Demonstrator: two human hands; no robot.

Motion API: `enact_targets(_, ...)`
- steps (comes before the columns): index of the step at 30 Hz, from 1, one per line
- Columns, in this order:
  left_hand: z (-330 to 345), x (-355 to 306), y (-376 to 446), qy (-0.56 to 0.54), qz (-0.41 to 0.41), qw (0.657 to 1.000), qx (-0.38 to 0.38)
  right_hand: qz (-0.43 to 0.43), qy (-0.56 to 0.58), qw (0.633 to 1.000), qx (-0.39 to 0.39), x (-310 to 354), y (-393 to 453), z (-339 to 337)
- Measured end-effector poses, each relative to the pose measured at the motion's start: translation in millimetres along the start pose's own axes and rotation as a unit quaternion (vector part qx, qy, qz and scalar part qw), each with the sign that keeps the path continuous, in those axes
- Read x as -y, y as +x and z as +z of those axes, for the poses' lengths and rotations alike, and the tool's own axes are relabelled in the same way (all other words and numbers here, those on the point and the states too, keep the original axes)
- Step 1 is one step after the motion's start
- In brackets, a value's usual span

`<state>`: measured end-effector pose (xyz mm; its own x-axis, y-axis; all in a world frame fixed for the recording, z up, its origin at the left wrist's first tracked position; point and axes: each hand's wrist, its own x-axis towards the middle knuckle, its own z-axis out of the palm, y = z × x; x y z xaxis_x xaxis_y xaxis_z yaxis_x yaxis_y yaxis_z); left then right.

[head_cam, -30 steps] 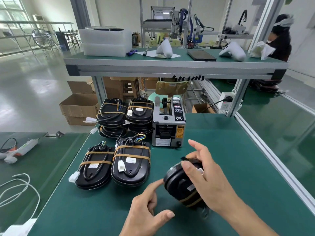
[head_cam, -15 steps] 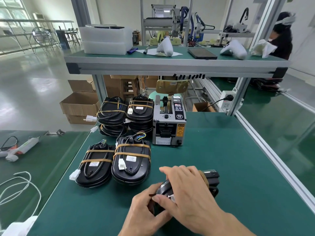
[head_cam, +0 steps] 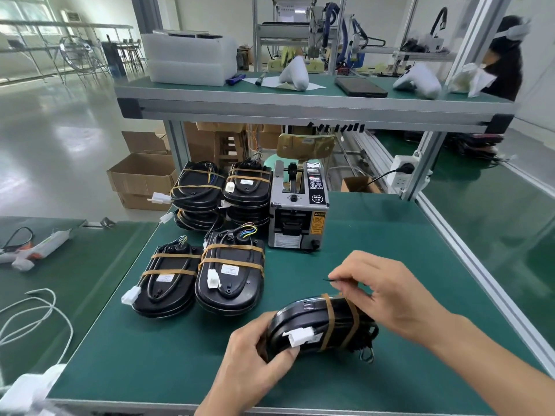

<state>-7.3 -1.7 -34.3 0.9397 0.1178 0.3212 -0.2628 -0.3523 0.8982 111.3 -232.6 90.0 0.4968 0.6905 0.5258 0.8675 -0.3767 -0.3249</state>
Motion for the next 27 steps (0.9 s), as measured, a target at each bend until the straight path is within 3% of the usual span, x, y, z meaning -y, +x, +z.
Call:
enact_targets(13,0.7,-2.3,-1.1,0.040,-0.039,0.998,-0.018,-0.199,-0.120,0.960,0.154,0.2,27.5,6.9)
enact_targets(20,0.7,-1.9,-1.0,0.038,-0.046,0.998,-0.015,-0.240,-0.129,0.937,0.218,-7.3,39.6,-6.7)
enact_targets(27,1.2,-2.3,-1.3,0.028,-0.057,0.998,-0.012,-0.267,-0.134,0.926,0.231,-11.5,43.4,-6.5)
